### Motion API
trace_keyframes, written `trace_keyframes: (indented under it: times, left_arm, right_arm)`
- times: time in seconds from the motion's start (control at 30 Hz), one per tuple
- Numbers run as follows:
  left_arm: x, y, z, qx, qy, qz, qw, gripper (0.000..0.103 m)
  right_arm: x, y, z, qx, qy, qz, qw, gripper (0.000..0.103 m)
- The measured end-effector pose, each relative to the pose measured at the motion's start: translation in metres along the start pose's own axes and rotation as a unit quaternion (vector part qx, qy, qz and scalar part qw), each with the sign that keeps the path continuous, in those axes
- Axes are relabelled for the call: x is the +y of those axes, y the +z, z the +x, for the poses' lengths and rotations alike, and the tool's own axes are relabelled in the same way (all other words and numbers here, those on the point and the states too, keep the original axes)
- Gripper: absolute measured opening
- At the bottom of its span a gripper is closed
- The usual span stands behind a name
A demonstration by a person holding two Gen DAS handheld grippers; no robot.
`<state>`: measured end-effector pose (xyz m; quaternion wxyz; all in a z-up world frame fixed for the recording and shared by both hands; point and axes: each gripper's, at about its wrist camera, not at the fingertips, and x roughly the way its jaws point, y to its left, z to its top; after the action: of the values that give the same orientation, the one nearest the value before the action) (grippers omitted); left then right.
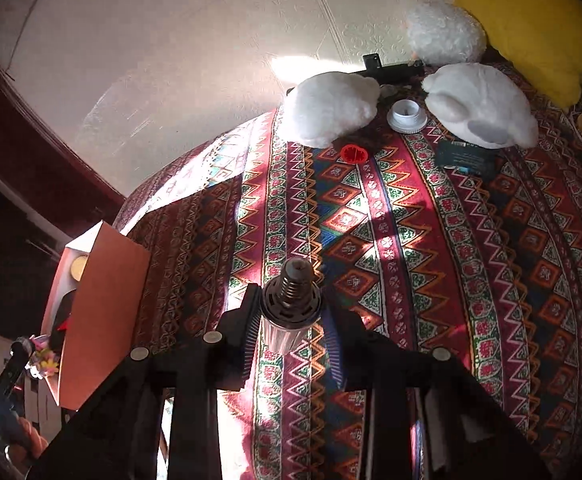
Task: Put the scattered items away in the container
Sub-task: 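Carry the bottle toward the box while the right tool grasps the light bulb, then open both tools over the pink box to drop bottle and bulb, then grasp the red item with brown hair with the left tool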
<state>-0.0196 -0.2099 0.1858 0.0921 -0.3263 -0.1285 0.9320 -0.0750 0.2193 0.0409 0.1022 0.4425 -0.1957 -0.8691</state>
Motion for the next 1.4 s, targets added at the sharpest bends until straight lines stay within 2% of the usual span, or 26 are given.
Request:
trace_keyframes:
  times: [0.07,0.13,0.23,0.37,0.4,0.47,0.5,0.53,0.57,0.67,0.77,0.83,0.97,1.03,1.13,1.2,1.27,1.33,1.4]
  left_arm:
    - [0.010,0.008,-0.014,-0.017,0.007,-0.013,0.9998,0.059]
    - [0.022,0.023,-0.033,-0.053,0.039,-0.012,0.9978,0.060]
    - [0.050,0.049,-0.056,-0.102,0.092,-0.022,0.9903,0.060]
    - [0.100,0.062,-0.070,-0.124,0.117,-0.072,0.9827,0.060]
    - [0.112,0.062,-0.068,-0.124,0.129,-0.087,0.9799,0.061]
    - [0.134,0.059,-0.061,-0.117,0.156,-0.116,0.9738,0.076]
    - [0.142,0.058,-0.059,-0.112,0.166,-0.128,0.9713,0.086]
    - [0.148,0.057,-0.058,-0.107,0.170,-0.137,0.9700,0.087]
    - [0.153,0.056,-0.057,-0.104,0.167,-0.141,0.9702,0.087]
    - [0.154,0.056,-0.062,-0.112,0.166,-0.136,0.9702,0.088]
    - [0.145,0.058,-0.064,-0.121,0.162,-0.121,0.9718,0.092]
    - [0.133,0.057,-0.065,-0.126,0.153,-0.111,0.9739,0.098]
    - [0.081,0.056,-0.048,-0.114,0.104,-0.061,0.9861,0.099]
    - [0.042,0.050,-0.026,-0.093,0.081,-0.019,0.9921,0.102]
    - [-0.030,0.026,0.025,-0.037,0.044,0.050,0.9971,0.103]
    - [-0.083,0.005,0.068,0.007,0.023,0.086,0.9960,0.103]
    - [-0.133,-0.012,0.114,0.043,0.004,0.109,0.9931,0.103]
    - [-0.172,-0.017,0.165,0.072,-0.004,0.114,0.9909,0.102]
    - [-0.205,-0.015,0.219,0.099,-0.007,0.110,0.9889,0.102]
  right_arm:
    - [0.019,-0.002,-0.016,-0.008,0.018,-0.009,1.000,0.028]
    - [0.054,-0.002,-0.031,-0.016,0.048,-0.036,0.998,0.028]
    - [0.128,0.005,-0.048,-0.036,0.097,-0.095,0.990,0.028]
    - [0.239,0.013,-0.044,-0.056,0.158,-0.174,0.970,0.028]
    - [0.265,0.013,-0.037,-0.059,0.165,-0.191,0.966,0.028]
    - [0.311,0.012,-0.017,-0.054,0.171,-0.222,0.958,0.030]
    - [0.331,0.010,-0.005,-0.046,0.166,-0.240,0.955,0.035]
    - [0.346,0.006,0.004,-0.044,0.153,-0.255,0.954,0.063]
    - [0.357,0.002,0.008,-0.055,0.141,-0.263,0.953,0.083]
    - [0.363,-0.009,0.000,-0.089,0.146,-0.281,0.944,0.084]
    - [0.334,-0.013,-0.017,-0.108,0.135,-0.271,0.947,0.084]
    - [0.296,-0.011,-0.032,-0.115,0.125,-0.240,0.956,0.084]
    - [0.178,-0.004,-0.073,-0.151,0.102,-0.114,0.977,0.084]
    - [0.101,-0.006,-0.094,-0.172,0.094,-0.023,0.980,0.086]
    - [-0.012,-0.022,-0.110,-0.193,0.075,0.110,0.972,0.087]
    - [-0.073,-0.034,-0.107,-0.199,0.068,0.177,0.961,0.087]
    - [-0.118,-0.042,-0.097,-0.203,0.072,0.218,0.952,0.087]
    - [-0.150,-0.043,-0.081,-0.198,0.070,0.240,0.948,0.087]
    - [-0.173,-0.037,-0.065,-0.166,0.064,0.265,0.948,0.087]
